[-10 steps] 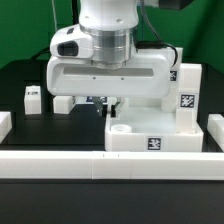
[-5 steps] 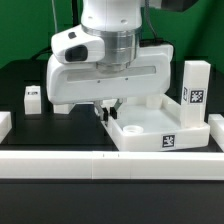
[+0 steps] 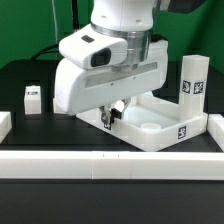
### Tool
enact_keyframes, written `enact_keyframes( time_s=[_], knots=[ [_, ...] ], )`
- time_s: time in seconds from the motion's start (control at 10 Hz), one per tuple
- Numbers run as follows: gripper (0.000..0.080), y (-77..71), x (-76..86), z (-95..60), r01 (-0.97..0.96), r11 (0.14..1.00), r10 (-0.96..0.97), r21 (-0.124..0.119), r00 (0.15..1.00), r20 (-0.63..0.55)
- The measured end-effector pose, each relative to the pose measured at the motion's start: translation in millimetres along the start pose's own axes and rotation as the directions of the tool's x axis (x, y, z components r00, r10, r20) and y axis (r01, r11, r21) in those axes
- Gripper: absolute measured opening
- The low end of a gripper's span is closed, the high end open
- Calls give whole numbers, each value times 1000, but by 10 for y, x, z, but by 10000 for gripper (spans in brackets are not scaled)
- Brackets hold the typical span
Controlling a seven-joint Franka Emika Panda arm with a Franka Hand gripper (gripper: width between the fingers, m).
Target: Assemble desk
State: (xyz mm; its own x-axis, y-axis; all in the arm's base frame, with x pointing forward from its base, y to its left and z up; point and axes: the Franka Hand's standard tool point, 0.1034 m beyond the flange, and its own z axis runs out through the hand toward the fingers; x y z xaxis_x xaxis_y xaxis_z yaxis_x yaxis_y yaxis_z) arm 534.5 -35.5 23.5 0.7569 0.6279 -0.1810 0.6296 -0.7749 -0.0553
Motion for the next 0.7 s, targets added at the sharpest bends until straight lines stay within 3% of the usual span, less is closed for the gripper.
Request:
enact_keyframes(
  time_s=[0.1,0.4,0.7],
  knots=[
    [63,24,12,-15,79,997,-79,-20,997,-6],
    [63,53,-22,-2,201,979,-201,-26,980,8],
    [63,-2,222,-54,435,899,-433,-57,900,37]
  ],
)
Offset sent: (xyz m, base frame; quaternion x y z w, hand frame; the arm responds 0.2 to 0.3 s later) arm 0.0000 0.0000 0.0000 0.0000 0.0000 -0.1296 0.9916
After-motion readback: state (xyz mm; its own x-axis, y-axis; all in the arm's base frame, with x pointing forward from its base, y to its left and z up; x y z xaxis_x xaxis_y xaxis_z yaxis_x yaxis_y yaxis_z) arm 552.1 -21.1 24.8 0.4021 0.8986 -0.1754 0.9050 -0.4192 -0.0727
